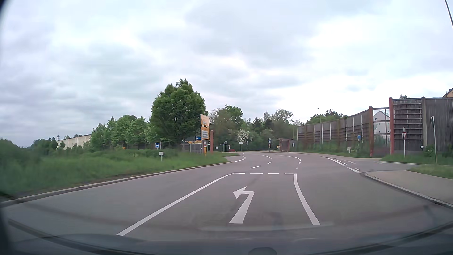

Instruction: Follow the waypoints while adhering to traffic rules and regulations

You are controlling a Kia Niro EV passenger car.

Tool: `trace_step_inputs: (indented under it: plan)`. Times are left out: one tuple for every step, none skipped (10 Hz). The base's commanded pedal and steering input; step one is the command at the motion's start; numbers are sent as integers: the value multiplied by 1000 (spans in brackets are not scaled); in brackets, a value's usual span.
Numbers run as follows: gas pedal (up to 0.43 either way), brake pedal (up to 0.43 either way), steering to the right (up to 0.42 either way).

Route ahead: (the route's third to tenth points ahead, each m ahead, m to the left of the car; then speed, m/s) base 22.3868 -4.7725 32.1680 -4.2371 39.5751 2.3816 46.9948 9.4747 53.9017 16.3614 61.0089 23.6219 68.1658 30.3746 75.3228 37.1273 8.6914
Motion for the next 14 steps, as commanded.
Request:
trace_step_inputs:
  plan:
    - [79, 0, 85]
    - [79, 0, 85]
    - [79, 0, 85]
    - [79, 0, 82]
    - [79, 0, 78]
    - [79, 0, 78]
    - [79, 0, 77]
    - [79, 0, 75]
    - [79, 0, 65]
    - [79, 0, 48]
    - [79, 0, 36]
    - [79, 0, 31]
    - [79, 0, 24]
    - [79, 0, 18]
